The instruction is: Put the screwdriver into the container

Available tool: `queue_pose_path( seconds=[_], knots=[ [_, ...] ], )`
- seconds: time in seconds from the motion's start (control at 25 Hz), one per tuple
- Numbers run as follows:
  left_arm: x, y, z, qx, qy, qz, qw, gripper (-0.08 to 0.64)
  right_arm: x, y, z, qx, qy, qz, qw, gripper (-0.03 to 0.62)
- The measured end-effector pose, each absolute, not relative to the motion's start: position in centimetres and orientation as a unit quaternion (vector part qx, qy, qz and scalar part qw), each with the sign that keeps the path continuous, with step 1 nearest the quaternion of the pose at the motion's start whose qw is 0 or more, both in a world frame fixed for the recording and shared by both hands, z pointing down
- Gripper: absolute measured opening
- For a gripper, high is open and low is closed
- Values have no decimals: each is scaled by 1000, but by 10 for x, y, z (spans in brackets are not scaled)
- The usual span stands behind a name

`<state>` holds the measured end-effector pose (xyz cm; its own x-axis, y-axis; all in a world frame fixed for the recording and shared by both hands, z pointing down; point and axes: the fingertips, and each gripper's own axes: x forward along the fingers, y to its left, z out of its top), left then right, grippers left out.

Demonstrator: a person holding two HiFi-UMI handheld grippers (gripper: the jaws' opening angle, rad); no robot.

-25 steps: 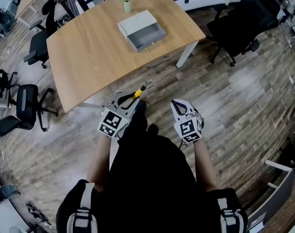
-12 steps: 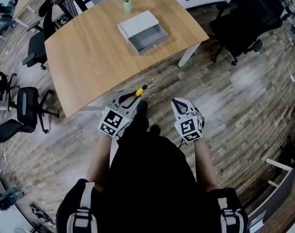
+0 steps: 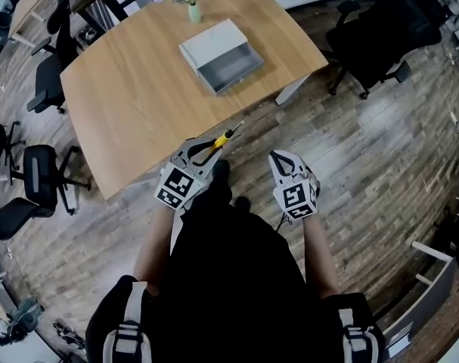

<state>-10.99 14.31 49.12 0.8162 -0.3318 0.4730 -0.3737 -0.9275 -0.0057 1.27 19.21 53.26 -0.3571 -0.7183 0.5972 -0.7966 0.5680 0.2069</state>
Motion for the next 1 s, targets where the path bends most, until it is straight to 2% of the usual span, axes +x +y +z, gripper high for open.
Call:
queue_pose_path(
  seconds=[1.0],
  knots=[
    [-75, 35, 497, 970, -83, 228, 27, 84, 31, 105, 539, 531, -769, 88, 344, 25]
  ],
)
